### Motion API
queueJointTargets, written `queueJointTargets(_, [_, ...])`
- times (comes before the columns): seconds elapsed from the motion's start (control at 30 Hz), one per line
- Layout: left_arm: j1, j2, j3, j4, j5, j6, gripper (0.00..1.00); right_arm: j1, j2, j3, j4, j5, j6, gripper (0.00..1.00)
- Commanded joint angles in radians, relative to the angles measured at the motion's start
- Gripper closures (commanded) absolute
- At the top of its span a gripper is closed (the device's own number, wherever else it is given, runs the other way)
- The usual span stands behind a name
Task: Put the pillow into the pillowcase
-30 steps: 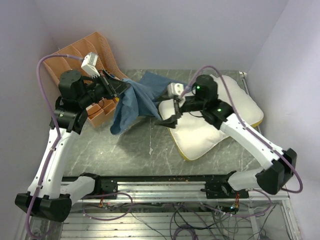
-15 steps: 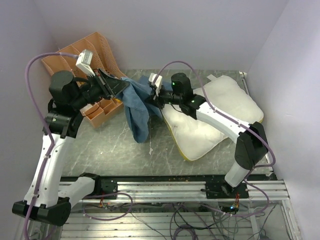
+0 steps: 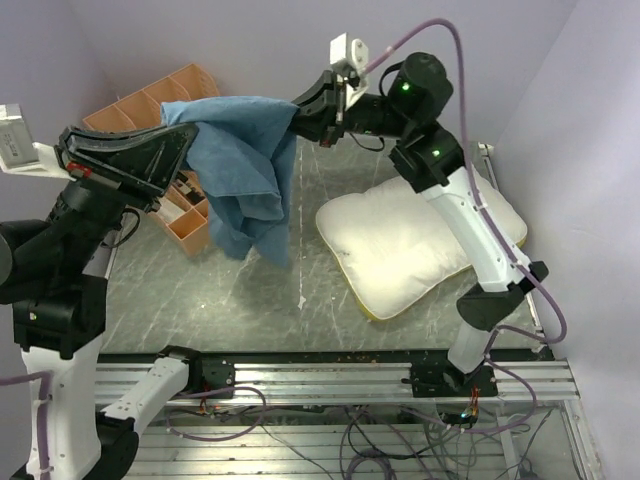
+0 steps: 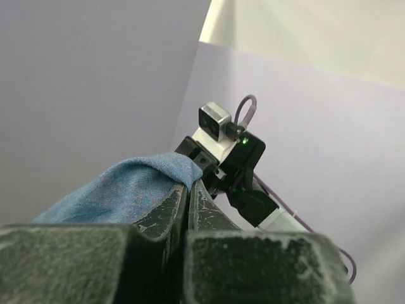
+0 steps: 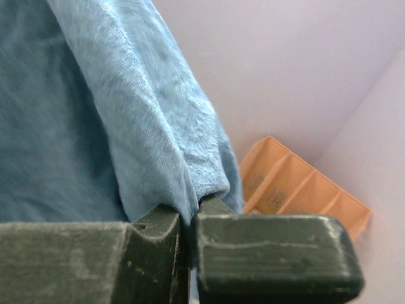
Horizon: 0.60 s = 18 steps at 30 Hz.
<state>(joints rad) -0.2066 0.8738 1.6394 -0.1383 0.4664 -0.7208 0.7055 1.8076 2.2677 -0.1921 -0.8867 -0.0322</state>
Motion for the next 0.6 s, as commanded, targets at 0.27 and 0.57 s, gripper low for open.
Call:
queueJointTargets(0.27, [-0.054,0.334,-0.289,0.452,0.092,-0.236,0.93,-0.261,-0.237,-0.799,0.102,0.396,-0.003,0.85])
queueJointTargets(0.57, [-0.376,1.04,-0.004,0.417,0.08,-0.176,0.93,-0.582,-0.432,-1.048,0.003,0.3,-0.129,0.33])
